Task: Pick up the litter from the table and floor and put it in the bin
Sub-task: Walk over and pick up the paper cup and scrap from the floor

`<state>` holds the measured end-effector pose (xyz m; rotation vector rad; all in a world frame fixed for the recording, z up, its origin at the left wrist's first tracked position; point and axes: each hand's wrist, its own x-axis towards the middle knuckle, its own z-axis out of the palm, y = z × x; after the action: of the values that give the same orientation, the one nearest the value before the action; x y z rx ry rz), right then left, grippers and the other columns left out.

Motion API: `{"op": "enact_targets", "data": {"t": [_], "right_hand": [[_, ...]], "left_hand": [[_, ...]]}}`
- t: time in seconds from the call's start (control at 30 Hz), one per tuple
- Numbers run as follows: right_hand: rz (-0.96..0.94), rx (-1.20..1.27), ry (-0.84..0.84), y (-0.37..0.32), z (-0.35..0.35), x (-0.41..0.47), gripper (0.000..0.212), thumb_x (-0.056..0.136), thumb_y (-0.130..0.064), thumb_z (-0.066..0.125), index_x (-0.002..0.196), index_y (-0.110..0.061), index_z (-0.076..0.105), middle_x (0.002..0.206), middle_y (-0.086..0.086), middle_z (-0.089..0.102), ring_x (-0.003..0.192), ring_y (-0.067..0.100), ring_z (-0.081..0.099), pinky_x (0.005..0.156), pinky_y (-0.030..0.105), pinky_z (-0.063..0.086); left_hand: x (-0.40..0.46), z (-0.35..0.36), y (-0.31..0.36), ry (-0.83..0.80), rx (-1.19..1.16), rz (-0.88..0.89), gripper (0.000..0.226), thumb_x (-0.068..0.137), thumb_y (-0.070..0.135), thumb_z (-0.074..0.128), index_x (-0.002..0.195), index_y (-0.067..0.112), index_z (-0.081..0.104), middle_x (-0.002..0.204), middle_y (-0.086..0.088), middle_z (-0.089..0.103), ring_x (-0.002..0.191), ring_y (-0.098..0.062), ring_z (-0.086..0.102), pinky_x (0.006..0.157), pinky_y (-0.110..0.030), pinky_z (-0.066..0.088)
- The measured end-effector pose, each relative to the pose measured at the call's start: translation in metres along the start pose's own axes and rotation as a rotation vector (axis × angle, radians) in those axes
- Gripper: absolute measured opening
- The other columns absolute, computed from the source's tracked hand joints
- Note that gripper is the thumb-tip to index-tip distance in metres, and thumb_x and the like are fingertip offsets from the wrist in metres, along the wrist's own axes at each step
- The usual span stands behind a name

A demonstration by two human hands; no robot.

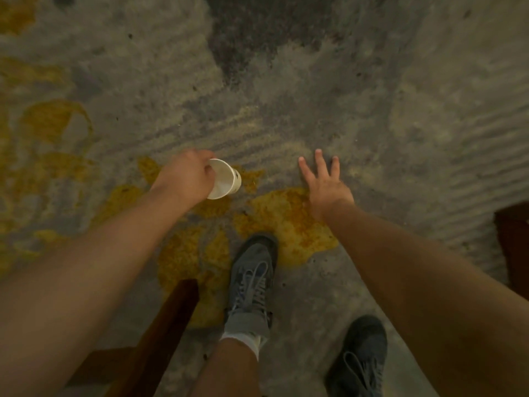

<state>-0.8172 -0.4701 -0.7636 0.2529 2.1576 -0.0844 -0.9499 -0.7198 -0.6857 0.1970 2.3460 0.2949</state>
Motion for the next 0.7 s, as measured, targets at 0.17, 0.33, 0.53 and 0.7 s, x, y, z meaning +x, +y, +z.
{"op": "enact_targets", "data": {"t": [0.17,0.33,0.53,0.7], "right_hand": [[-0.074,0.022,-0.266,0.007,-0.064,-0.011,0.089,0.093,-0.012,0.062,0.157,-0.033,0.004,0.165,0.007,0.007,0.146,0.04,0.024,0.105,0.054,0.043],[-0.1,0.095,-0.197,0.045,-0.194,-0.09,0.05,0.094,-0.024,0.053,0.143,-0.018,0.041,0.144,0.015,0.049,0.131,0.035,0.048,0.106,0.047,0.042],[-0.029,0.314,-0.088,0.139,-0.327,-0.204,0.033,0.093,-0.033,0.053,0.12,-0.015,0.058,0.124,0.017,0.066,0.116,0.036,0.062,0.093,0.042,0.05],[0.112,0.547,0.079,0.237,-0.408,-0.246,0.034,0.09,-0.035,0.05,0.116,-0.014,0.058,0.12,0.017,0.066,0.112,0.037,0.062,0.09,0.042,0.051]], "left_hand": [[-0.018,-0.058,0.027,0.001,-0.041,0.06,0.028,0.088,0.019,0.056,0.109,0.02,0.072,0.095,-0.009,0.072,0.073,-0.023,0.057,0.056,-0.031,0.037],[-0.051,-0.16,0.089,0.009,-0.063,0.043,0.019,0.084,0.023,0.06,0.098,0.02,0.073,0.093,-0.012,0.075,0.085,-0.037,0.068,0.064,-0.035,0.047],[-0.074,-0.283,0.225,-0.009,-0.066,0.071,0.008,0.084,0.024,0.067,0.089,0.021,0.071,0.088,-0.008,0.076,0.083,-0.032,0.069,0.064,-0.036,0.051],[-0.069,-0.354,0.374,0.032,-0.039,0.163,0.006,0.08,0.022,0.071,0.076,0.026,0.067,0.071,0.005,0.07,0.07,-0.023,0.066,0.056,-0.031,0.042]]}}
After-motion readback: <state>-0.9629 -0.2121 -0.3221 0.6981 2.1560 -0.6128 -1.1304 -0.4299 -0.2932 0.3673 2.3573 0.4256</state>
